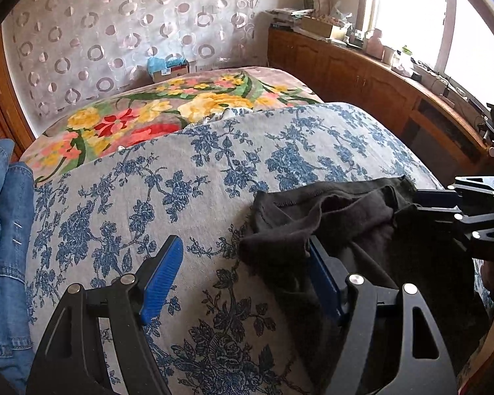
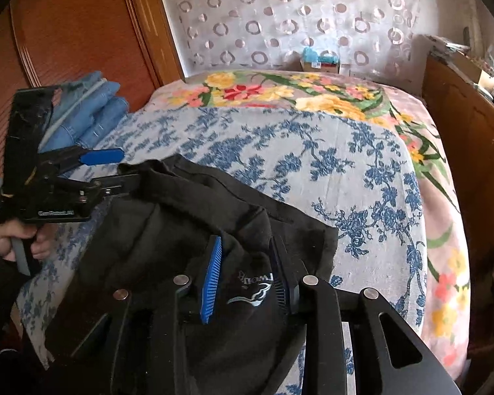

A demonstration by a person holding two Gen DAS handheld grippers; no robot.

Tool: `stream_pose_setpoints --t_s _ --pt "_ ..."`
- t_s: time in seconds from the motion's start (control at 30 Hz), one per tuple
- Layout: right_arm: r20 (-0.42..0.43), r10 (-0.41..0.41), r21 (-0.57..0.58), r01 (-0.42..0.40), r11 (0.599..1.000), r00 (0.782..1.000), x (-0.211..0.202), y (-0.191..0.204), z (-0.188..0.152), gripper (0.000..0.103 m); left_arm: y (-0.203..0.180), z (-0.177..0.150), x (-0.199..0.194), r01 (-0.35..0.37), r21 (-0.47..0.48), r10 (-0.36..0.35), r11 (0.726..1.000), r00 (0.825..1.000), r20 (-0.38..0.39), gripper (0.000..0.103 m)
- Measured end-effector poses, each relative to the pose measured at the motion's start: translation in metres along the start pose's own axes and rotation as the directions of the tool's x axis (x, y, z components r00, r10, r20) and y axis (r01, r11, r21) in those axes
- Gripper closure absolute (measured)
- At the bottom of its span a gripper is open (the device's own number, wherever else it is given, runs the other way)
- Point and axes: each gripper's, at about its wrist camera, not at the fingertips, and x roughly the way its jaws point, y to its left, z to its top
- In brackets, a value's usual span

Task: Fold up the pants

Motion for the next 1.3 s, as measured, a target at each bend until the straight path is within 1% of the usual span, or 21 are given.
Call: stream_pose_setpoints --t_s 0.03,0.07,0.1,0.17,0.23,0.3,0.43,0.6,0.67,0.73,0.77,0.8,0.87,0.9,0.93,0.97,1.03,1.07,1.1,1.2,1.3 --pt "0.002 -0.003 0.001 0.003 1.000 1.000 0.001 -0.001 0.000 0.075 0.000 0.000 0.000 -0.001 -0.001 0.001 1.000 1.000 -0.001 0.028" --pt "0.005 0.001 -0.001 -0.001 1.000 1.000 0.001 -0.002 0.000 0.094 0.001 0.000 0.001 -0.004 -0.003 0.004 1.000 1.000 -0.001 0.028" --pt "0.025 -0.001 0.000 0.001 1.000 1.000 -0.003 -0.003 0.000 0.098 0.002 0.000 0.001 -0.009 -0.005 0.009 1.000 1.000 0.000 0.028" --pt "0.085 -0.012 0.018 0.011 1.000 0.996 -0.014 -0.007 0.001 0.100 0.004 0.002 0.002 -0.016 -0.013 0.016 1.000 1.000 0.005 0.028" --pt "0.134 -0.063 0.048 0.057 0.997 0.989 -0.026 -0.014 0.001 0.101 0.006 0.003 0.001 -0.020 -0.018 0.020 1.000 1.000 0.012 0.028" --pt "0.152 -0.114 0.074 0.104 0.992 0.982 -0.032 -0.023 0.001 0.101 0.006 0.005 0.000 -0.024 -0.020 0.024 1.000 0.999 0.020 0.028" --pt "0.119 -0.154 0.095 0.144 0.985 0.981 -0.028 -0.032 -0.001 0.101 0.008 0.008 -0.001 -0.035 -0.019 0.036 0.999 0.999 0.037 0.028" --pt "0.102 -0.170 0.063 0.164 0.984 0.980 -0.020 -0.024 -0.001 0.101 0.008 0.014 0.008 -0.027 -0.013 0.028 1.000 0.999 0.030 0.028" --pt "0.099 -0.161 0.057 0.156 0.986 0.982 -0.018 -0.021 0.001 0.101 0.007 0.016 0.008 0.005 -0.014 -0.004 1.000 0.999 0.037 0.037" --pt "0.091 -0.161 0.049 0.157 0.986 0.983 -0.018 -0.020 0.001 0.101 0.005 0.016 0.008 0.035 -0.013 -0.035 0.999 0.999 0.039 0.044" --pt "0.087 -0.160 0.047 0.157 0.987 0.983 -0.017 -0.020 0.000 0.101 0.004 0.016 0.008 0.047 -0.008 -0.046 0.999 0.998 0.041 0.051" --pt "0.083 -0.157 0.046 0.154 0.987 0.984 -0.015 -0.023 0.000 0.101 0.002 0.016 0.009 0.057 -0.003 -0.056 0.998 0.998 0.042 0.056" --pt "0.078 -0.154 0.046 0.151 0.987 0.985 -0.014 -0.023 -0.001 0.101 -0.002 0.016 0.013 0.072 0.006 -0.072 0.997 0.997 0.031 0.073" --pt "0.077 -0.152 0.046 0.149 0.988 0.985 -0.013 -0.023 -0.002 0.101 -0.003 0.016 0.014 0.082 0.010 -0.083 0.997 0.996 0.027 0.075" --pt "0.075 -0.151 0.046 0.148 0.988 0.986 -0.013 -0.024 -0.002 0.101 -0.004 0.016 0.014 0.087 0.016 -0.087 0.996 0.996 0.025 0.079" --pt "0.075 -0.151 0.047 0.148 0.988 0.986 -0.012 -0.025 -0.002 0.101 -0.006 0.016 0.015 0.090 0.022 -0.090 0.996 0.996 0.026 0.087" --pt "0.079 -0.148 0.047 0.144 0.988 0.986 -0.013 -0.026 -0.002 0.101 -0.007 0.016 0.014 0.106 0.026 -0.106 0.994 0.994 0.026 0.095" --pt "0.084 -0.148 0.048 0.144 0.988 0.985 -0.015 -0.025 -0.002 0.101 -0.007 0.016 0.012 0.110 0.026 -0.111 0.994 0.993 0.030 0.098" --pt "0.092 -0.147 0.050 0.143 0.988 0.985 -0.017 -0.025 -0.002 0.101 -0.008 0.017 0.009 0.109 0.027 -0.110 0.994 0.993 0.040 0.098" --pt "0.117 -0.157 0.056 0.152 0.987 0.981 -0.023 -0.024 -0.003 0.101 -0.004 0.022 -0.007 0.086 0.009 -0.087 0.996 0.990 0.107 0.098" --pt "0.135 -0.178 0.061 0.171 0.983 0.975 -0.026 -0.023 -0.004 0.101 -0.001 0.029 -0.016 0.074 -0.001 -0.073 0.997 0.988 0.138 0.099"
